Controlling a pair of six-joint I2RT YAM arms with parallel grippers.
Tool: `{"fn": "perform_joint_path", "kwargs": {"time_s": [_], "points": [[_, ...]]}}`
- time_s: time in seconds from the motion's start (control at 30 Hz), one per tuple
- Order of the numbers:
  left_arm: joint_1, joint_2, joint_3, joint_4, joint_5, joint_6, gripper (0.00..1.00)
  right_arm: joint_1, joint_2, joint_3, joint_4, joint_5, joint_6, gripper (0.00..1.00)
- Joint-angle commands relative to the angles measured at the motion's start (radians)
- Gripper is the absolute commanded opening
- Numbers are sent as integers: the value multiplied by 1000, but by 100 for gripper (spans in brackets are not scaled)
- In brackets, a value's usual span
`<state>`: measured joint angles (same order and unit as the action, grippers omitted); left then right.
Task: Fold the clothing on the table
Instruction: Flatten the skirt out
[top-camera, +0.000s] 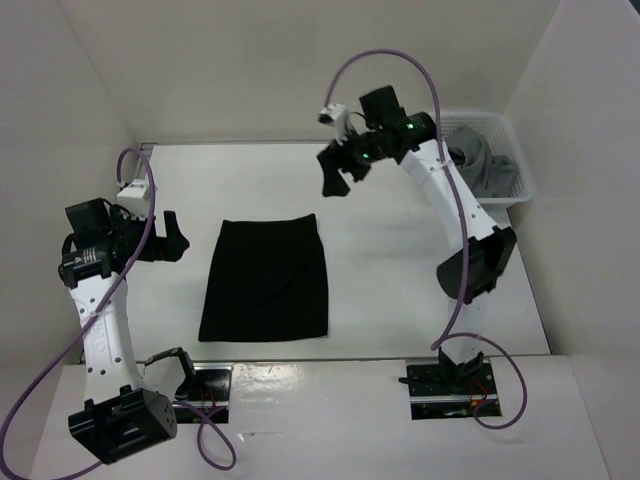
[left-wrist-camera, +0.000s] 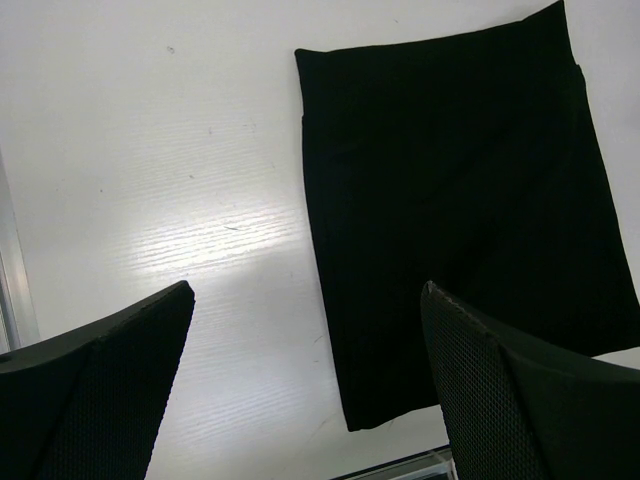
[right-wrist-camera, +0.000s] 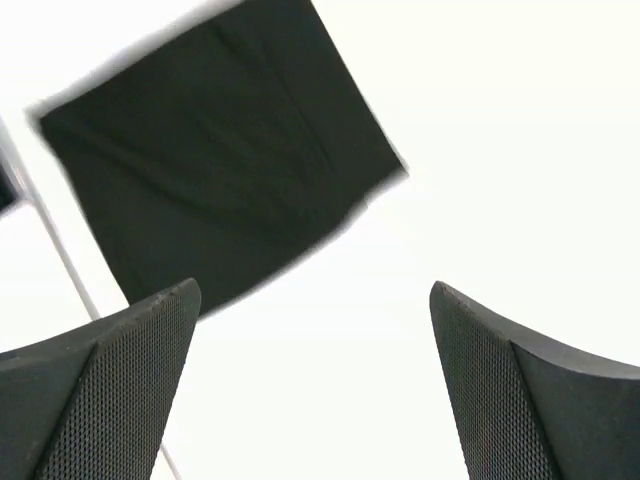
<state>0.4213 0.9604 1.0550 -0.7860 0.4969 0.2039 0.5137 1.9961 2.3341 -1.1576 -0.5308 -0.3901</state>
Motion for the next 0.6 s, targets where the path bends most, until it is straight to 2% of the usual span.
{"fn": "perform_joint_path", "kwargs": {"time_s": [0.0,0.07,0.1,0.17,0.4,0.57], "points": [[7,-2,-6,10,32,-3,100,-26,-151,-385,122,35,14,99],[7,-14,-6,10,32,-3,100,58,-230,-619,227,128,1,99],[7,-25,-6,10,32,-3,100,93,-258,-680,257,209,0,99],[16,-25,-6,10,23,-3,100,176,-292,-807,326,247,0,99],[25,-55,-6,19,14,-12,100,259,-231,-852,393,204,29,99],[59,-65,-6,19,3,-21,100,344,-163,-852,482,279,75,99]]}}
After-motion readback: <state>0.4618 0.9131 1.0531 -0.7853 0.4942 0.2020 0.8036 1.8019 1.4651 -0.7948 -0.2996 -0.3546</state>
